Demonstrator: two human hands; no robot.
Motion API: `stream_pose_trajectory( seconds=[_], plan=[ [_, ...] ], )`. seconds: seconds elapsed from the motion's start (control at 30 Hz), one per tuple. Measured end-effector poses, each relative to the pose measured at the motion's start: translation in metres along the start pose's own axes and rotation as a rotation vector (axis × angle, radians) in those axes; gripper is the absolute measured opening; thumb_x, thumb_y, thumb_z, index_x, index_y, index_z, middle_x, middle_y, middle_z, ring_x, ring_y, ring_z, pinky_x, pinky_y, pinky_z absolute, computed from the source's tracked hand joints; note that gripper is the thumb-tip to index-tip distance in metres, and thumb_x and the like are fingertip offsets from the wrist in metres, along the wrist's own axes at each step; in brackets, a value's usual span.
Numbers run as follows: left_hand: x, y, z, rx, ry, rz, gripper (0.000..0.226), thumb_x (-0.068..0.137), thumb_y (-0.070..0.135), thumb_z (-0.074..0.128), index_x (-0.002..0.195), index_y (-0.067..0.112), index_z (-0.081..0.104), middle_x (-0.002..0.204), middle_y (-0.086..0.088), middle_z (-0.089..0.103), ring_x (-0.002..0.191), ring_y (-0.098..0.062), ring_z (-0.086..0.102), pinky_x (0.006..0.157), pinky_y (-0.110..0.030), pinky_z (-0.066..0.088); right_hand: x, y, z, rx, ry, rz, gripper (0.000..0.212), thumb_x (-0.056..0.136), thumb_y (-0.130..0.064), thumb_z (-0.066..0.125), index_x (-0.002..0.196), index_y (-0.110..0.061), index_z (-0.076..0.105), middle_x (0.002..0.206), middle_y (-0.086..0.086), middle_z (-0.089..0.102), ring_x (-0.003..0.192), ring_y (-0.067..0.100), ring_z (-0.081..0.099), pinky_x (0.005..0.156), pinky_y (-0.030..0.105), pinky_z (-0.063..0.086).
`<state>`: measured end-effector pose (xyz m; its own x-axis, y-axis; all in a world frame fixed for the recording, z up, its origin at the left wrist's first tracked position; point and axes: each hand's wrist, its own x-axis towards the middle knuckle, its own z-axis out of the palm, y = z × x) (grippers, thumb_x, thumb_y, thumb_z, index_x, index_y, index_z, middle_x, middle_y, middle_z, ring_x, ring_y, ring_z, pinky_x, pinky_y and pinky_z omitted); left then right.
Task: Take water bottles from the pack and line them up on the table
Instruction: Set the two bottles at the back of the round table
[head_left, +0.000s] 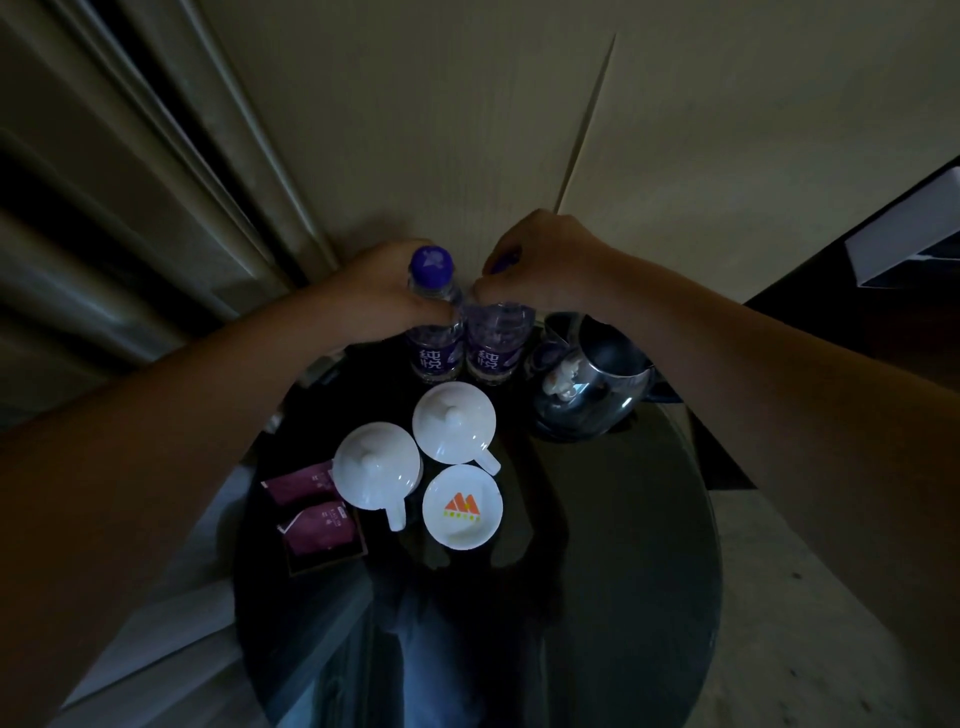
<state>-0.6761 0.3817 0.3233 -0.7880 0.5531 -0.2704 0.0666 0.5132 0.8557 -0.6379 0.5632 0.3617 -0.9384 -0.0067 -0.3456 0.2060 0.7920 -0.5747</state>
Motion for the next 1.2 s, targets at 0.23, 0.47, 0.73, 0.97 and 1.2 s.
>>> stream_pose_trajectory(
  seconds=[0.23, 0.47, 0.73, 0.97, 1.2],
  plan=[
    [-0.006, 0.003, 0.004, -0.032, -0.002, -0.016, 0.037, 0.066, 0.006, 0.076, 0.097, -0.004, 0.059, 0.098, -0.03, 0.067, 0.086, -0.03, 0.064, 0.086, -0.053, 0.05, -0.005, 0.0, 0.002, -0.098, -0.013, -0.032, 0.042, 0.062, -0.034, 0.08, 0.097, -0.014, 0.07, 0.097, 0.006, 0.067, 0.081, 0.015, 0.059, 0.062, 0.024, 0.048],
    [-0.012, -0.001, 0.008, -0.007, 0.02, -0.044, 0.038, 0.059, 0.018, 0.073, 0.092, 0.005, 0.059, 0.096, -0.024, 0.069, 0.092, -0.039, 0.065, 0.084, -0.059, 0.05, -0.011, -0.002, 0.004, -0.11, -0.006, -0.044, 0.038, 0.064, -0.026, 0.077, 0.097, -0.012, 0.07, 0.099, 0.009, 0.069, 0.087, 0.022, 0.063, 0.074, 0.035, 0.056],
    [-0.018, 0.0, 0.015, -0.059, 0.144, -0.048, 0.032, 0.058, 0.017, 0.076, 0.081, 0.029, 0.057, 0.085, -0.006, 0.07, 0.078, -0.02, 0.065, 0.077, -0.049, 0.056, -0.019, -0.002, 0.008, -0.124, -0.012, -0.046, 0.048, 0.064, -0.025, 0.081, 0.107, -0.013, 0.063, 0.104, 0.01, 0.066, 0.095, 0.025, 0.06, 0.075, 0.03, 0.048],
    [-0.025, 0.0, 0.014, -0.082, 0.132, -0.04, 0.033, 0.061, 0.018, 0.077, 0.082, 0.033, 0.056, 0.084, 0.002, 0.07, 0.083, -0.019, 0.067, 0.077, -0.043, 0.056, -0.016, -0.005, 0.011, -0.066, -0.005, 0.031, 0.045, 0.064, -0.022, 0.081, 0.106, -0.017, 0.063, 0.099, 0.003, 0.058, 0.097, 0.024, 0.058, 0.072, 0.026, 0.041],
    [-0.032, -0.004, 0.017, -0.13, 0.167, -0.072, 0.075, 0.065, 0.023, 0.082, 0.129, 0.015, 0.043, 0.122, -0.008, 0.06, 0.114, -0.025, 0.057, 0.09, -0.037, 0.048, -0.006, -0.007, 0.006, -0.109, -0.066, 0.094, 0.054, 0.071, -0.029, 0.078, 0.119, -0.019, 0.057, 0.122, 0.008, 0.056, 0.096, 0.02, 0.051, 0.074, 0.026, 0.036]
  ],
)
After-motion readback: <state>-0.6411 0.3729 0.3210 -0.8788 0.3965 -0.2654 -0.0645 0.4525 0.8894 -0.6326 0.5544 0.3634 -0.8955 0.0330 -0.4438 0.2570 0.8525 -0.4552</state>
